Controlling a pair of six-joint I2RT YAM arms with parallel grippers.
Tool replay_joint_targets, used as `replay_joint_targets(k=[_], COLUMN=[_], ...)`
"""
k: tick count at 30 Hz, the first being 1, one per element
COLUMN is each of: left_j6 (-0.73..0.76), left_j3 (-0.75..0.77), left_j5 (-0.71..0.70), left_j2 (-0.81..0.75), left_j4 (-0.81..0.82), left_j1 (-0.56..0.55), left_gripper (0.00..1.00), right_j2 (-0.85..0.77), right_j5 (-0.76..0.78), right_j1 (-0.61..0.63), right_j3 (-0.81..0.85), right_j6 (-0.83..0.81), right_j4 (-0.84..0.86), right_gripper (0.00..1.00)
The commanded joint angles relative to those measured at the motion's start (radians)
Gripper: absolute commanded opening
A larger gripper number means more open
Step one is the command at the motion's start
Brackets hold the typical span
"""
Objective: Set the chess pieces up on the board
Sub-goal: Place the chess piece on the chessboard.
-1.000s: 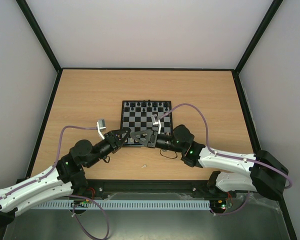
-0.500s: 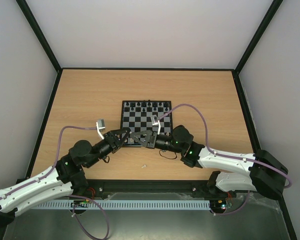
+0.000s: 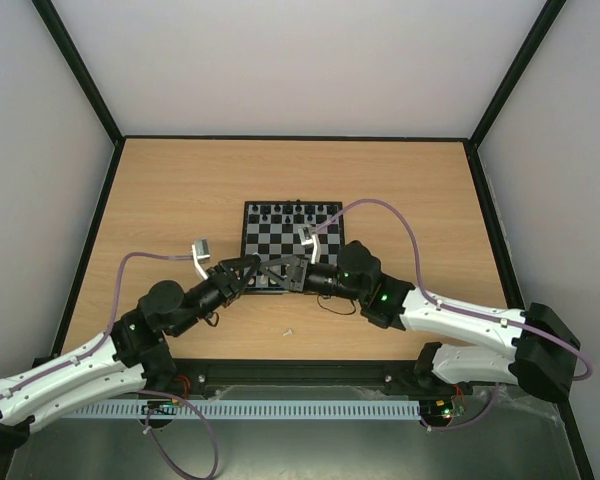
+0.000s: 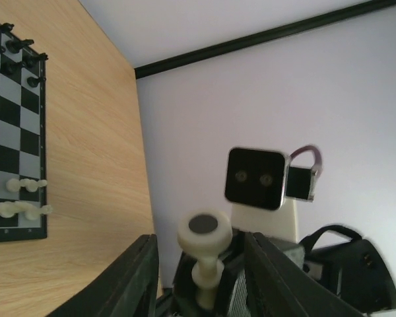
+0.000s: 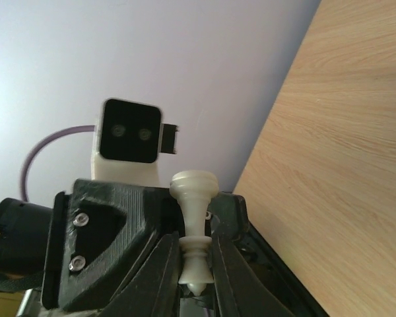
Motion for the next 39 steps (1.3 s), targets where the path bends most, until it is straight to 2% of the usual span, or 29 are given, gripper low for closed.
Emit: replay_joint_targets(k=[1, 3, 7, 11, 17, 19, 21, 30, 39], left_j6=[0.044, 0.059, 0.09, 0.123, 0.203, 0.223, 0.239, 0.285, 0.326], left_j3=[0.023, 0.032, 0.062, 0.101, 0.136, 0.135, 0.135, 0.111, 0.118], left_j5=[-0.011, -0.023, -0.06, -0.102, -0.105, -0.091, -0.073, 0.003, -0.006], left_j2=[-0.019, -0.034, -0.072, -0.121, -0.128, -0.126, -0.121, -0.145, -0.215], left_j4=[-0.045, -0.072, -0.156, -0.259, -0.371, -0.384, -0.404, -0.442, -0.501], left_j1=[-0.006, -0.006, -0.006, -0.005, -0.005, -0.005, -0.005, -0.004, -0.004], left_gripper=[0.44, 0.52, 0.6, 0.73, 0.78, 0.85, 0.98, 0.99, 0.99], right_j2=[-0.038, -0.045, -0.052, -0.039, 0.075, 0.141, 0.197, 0.47, 0.632], right_j5=[0.032, 0.027, 0.019, 0.021, 0.021, 0.017, 0.017, 0.101, 0.114], right_j1=[0.001, 0.001, -0.001, -0.002, -0.003, -0.002, -0.003, -0.003, -0.042], right_j3=[0.076, 0.106, 0.182, 0.319, 0.572, 0.642, 0.705, 0.935, 1.034], right_j6=[-0.071, -0.099, -0.156, -0.241, -0.344, -0.367, -0.388, -0.442, -0.47], right_j4=[-0.201, -0.304, -0.507, -0.797, -1.199, -1.298, -1.378, -1.666, -1.788], right_gripper=[0.12, 0.12, 0.12, 0.12, 0.12, 0.11, 0.11, 0.08, 0.08])
